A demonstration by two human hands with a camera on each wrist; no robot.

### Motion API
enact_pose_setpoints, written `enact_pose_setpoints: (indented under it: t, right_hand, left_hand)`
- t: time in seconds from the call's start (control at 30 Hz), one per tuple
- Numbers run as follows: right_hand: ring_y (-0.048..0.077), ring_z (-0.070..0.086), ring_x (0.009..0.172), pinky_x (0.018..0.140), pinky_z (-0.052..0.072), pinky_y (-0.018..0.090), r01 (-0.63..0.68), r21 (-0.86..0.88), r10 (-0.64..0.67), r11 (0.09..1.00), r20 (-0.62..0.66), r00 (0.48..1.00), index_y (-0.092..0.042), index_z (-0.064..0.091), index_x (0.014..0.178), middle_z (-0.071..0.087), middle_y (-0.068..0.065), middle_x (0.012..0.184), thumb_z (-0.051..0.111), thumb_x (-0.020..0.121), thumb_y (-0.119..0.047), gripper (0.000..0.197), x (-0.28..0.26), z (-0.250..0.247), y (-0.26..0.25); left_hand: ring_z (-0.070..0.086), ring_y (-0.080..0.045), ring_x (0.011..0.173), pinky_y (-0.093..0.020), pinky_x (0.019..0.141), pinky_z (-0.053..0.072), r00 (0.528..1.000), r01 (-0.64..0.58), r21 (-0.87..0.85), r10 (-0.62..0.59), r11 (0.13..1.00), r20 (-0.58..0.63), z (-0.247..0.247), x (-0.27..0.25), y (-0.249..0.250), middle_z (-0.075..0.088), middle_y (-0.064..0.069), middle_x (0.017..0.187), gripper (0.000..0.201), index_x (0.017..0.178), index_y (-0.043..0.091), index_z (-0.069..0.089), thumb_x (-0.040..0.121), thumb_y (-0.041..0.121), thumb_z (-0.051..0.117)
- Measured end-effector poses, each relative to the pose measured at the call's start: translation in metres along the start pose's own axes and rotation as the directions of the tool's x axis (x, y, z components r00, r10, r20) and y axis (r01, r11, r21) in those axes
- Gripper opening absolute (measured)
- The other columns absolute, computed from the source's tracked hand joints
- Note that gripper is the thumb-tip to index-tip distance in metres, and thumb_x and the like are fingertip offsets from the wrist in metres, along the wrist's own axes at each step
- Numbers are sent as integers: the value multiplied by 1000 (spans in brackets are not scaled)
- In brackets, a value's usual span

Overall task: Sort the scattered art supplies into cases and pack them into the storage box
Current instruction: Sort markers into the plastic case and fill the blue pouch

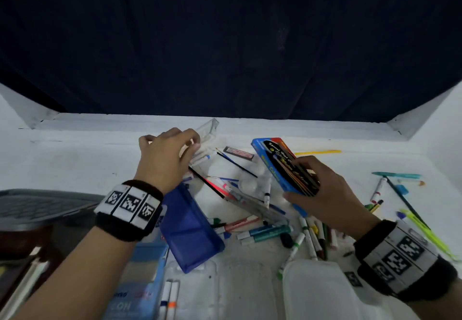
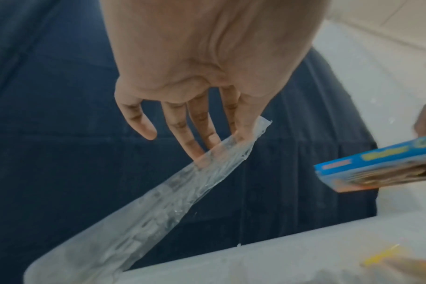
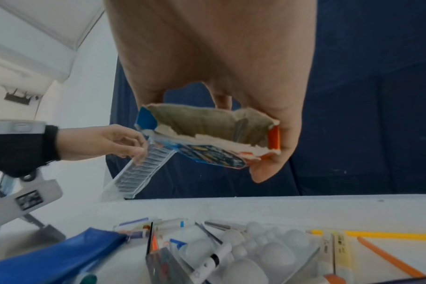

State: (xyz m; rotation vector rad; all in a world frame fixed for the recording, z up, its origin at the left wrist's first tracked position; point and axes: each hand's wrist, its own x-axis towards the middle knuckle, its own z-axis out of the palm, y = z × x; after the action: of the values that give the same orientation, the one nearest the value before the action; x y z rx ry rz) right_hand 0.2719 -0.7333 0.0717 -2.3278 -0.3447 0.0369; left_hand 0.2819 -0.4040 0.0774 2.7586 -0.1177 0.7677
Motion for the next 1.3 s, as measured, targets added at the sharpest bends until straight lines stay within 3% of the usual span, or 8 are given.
enact_pose_setpoints:
  t: [0.17,0.3,0.47,0.63,0.77,0.93,1.13,1.3]
  right_hand:
    - [0,62,104,85,50,27,24,117,-15,993,-71,997,-39,49,120,59,-21,121,82,76,-29,57,-42,-14,-7]
    - [-10,61,101,80,47,16,77,148,-73,986,-32,997,-38,50,119,63,-27,114,82,75,-26,55,-80,-17,-11]
    - [-5,61,102,77,40,2,142,112,-142,983,-10,990,-35,51,121,65,-19,113,83,75,-24,57,-130,-17,-9]
    - [5,61,107,92,52,33,195,95,-199,976,35,979,-38,49,124,60,-16,117,84,71,-30,64,-168,-18,4]
    - [4,60,108,94,52,36,219,94,-227,971,97,969,-39,47,127,59,-14,120,84,71,-30,68,-196,-12,11]
    - [4,59,109,92,53,33,240,107,-253,965,128,959,-38,45,129,56,-15,125,83,73,-34,68,-217,-9,11]
    - [2,62,107,92,55,33,202,102,-215,974,138,967,-35,47,127,59,-14,123,85,74,-30,66,-230,-19,10]
    - [4,61,112,95,54,35,168,114,-183,979,138,973,-31,48,126,59,-14,122,83,76,-28,61,-237,-28,13]
  left_hand:
    - [57,-5,84,-38,84,30,988,-151,-41,151,988,13,-32,-70,39,60,17,94,17,103,42,60,101,45,43]
    - [63,-9,82,-41,77,36,975,-184,-86,193,979,113,-37,-131,63,64,17,89,16,98,40,62,97,45,47]
    - [61,-6,82,-38,78,33,957,-187,-107,205,977,205,-48,-201,88,59,18,89,22,101,41,62,99,50,42]
    - [57,-1,82,-38,82,34,907,-225,-190,276,956,319,-52,-251,118,58,19,88,20,103,42,63,99,49,44]
    - [58,-4,81,-37,79,33,885,-271,-246,342,931,317,-53,-289,148,58,15,87,23,105,40,67,100,48,47]
    - [55,-6,82,-36,77,34,799,-409,-292,494,864,343,-38,-311,183,57,12,89,22,106,39,68,101,46,48]
    - [63,-18,77,-34,67,50,710,-413,-398,563,819,423,-5,-302,219,64,4,88,13,100,27,73,92,33,65]
    - [58,-25,107,-39,89,41,572,-404,-374,550,835,609,13,-292,250,62,-4,116,32,127,23,64,102,37,51]
